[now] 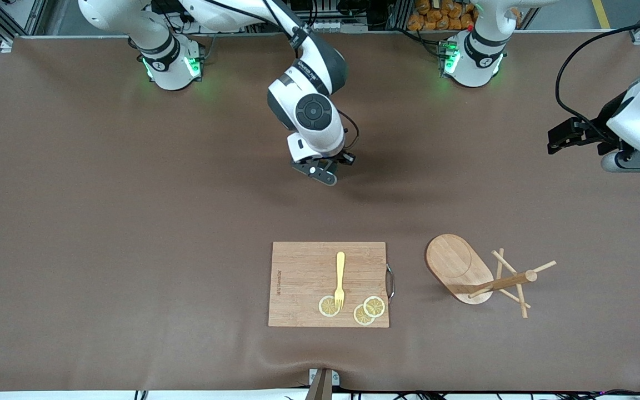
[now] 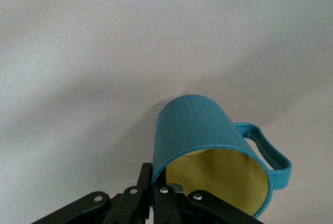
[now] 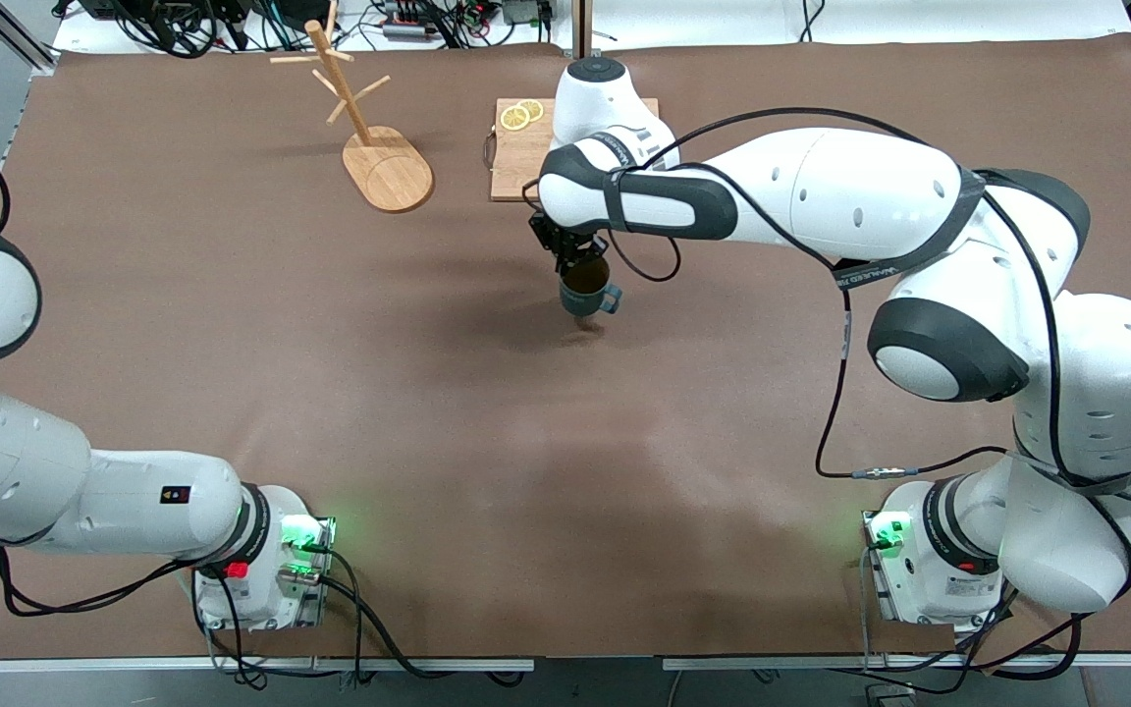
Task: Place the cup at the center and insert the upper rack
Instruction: 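Lift the mug with the right gripper and carry it toward table center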
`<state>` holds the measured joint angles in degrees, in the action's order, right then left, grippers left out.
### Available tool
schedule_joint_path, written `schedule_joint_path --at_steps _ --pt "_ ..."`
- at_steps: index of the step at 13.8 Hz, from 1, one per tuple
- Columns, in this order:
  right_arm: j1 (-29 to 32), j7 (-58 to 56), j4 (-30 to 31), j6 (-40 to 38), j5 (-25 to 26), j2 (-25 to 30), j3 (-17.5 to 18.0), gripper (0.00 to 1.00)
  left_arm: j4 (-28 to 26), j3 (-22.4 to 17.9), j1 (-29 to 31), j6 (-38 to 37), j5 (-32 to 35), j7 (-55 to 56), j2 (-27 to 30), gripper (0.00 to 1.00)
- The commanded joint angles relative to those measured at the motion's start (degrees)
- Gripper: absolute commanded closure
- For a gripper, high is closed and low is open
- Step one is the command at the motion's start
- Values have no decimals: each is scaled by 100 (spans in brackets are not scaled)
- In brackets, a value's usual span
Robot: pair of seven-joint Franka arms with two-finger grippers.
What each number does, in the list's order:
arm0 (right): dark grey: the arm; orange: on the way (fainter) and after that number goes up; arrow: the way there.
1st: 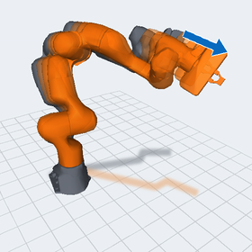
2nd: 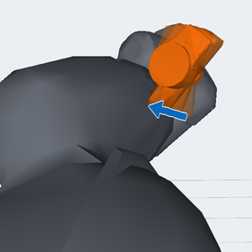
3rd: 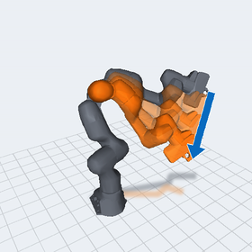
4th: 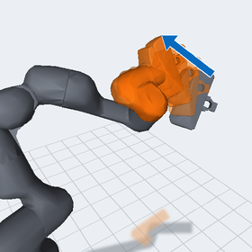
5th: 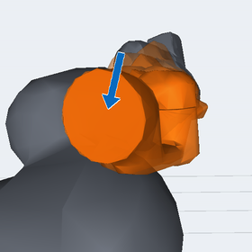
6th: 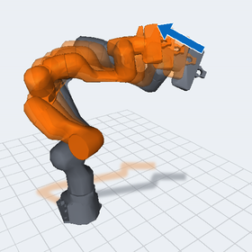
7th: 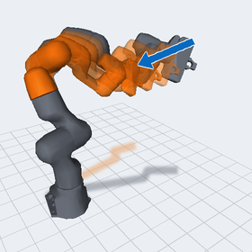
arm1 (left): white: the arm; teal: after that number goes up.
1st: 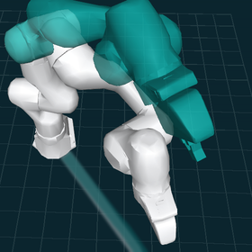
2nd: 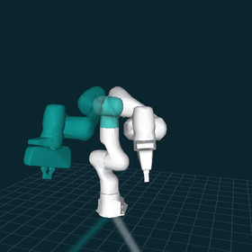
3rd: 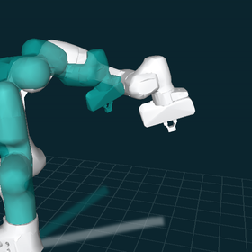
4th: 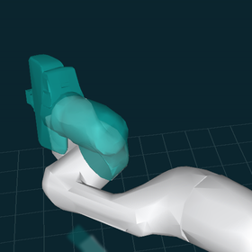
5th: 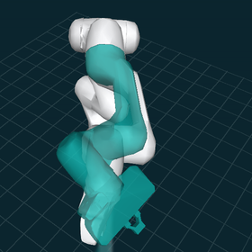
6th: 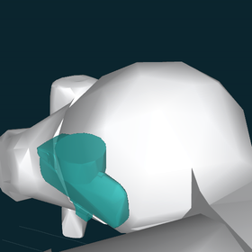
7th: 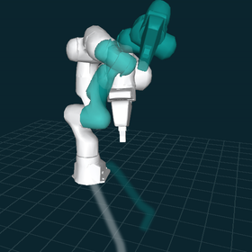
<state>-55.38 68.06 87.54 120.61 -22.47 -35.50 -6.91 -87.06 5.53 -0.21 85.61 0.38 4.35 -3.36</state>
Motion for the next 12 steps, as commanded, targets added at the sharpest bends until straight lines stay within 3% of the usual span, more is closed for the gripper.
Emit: schedule_joint_path --at_steps 1,12 --pt "-130 530 -299 16 -179 -246 -74 100 75 18 -58 -18 23 75 -103 0" --pt "-236 331 -308 16 -56 -475 -82 100 75 18 -251 192 -38 92 -359 0"
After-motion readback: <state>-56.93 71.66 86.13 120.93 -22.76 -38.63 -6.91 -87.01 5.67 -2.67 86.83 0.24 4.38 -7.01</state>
